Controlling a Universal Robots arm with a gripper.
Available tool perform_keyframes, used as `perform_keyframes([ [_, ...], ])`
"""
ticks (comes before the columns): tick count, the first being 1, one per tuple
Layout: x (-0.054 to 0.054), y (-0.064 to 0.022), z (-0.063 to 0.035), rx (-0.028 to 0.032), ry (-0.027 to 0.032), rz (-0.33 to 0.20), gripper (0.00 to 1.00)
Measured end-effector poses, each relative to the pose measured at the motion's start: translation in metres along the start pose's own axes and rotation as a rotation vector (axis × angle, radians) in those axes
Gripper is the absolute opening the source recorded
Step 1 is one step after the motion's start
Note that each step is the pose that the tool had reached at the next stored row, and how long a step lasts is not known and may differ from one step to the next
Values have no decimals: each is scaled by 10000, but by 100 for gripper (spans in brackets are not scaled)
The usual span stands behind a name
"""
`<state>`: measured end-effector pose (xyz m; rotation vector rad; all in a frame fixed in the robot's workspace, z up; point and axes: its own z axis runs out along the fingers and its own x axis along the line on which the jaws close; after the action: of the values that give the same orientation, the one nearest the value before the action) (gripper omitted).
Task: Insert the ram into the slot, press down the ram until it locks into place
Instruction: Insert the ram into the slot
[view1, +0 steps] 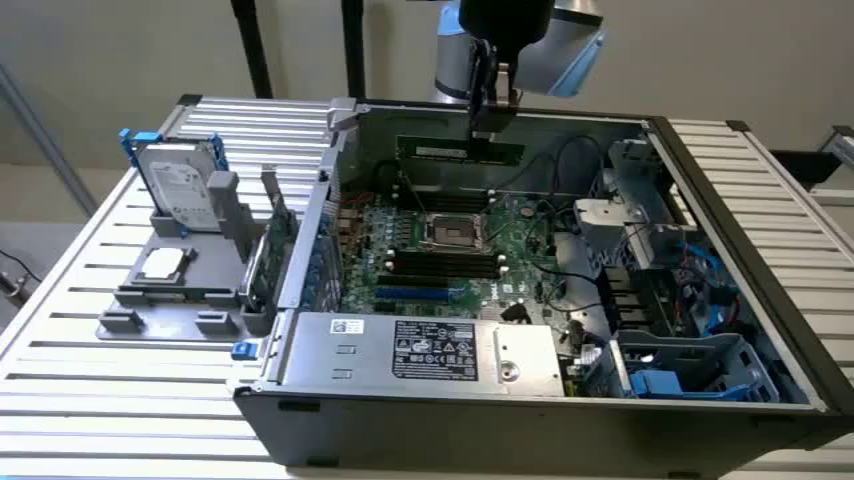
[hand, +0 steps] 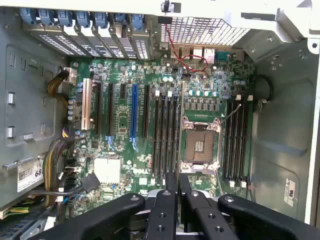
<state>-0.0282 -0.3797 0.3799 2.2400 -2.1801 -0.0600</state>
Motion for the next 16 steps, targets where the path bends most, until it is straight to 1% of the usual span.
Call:
perform_keyframes([
  [13,0,0,1,-1,2,0,13],
  [16,1,-2,42,0,1,0,13],
])
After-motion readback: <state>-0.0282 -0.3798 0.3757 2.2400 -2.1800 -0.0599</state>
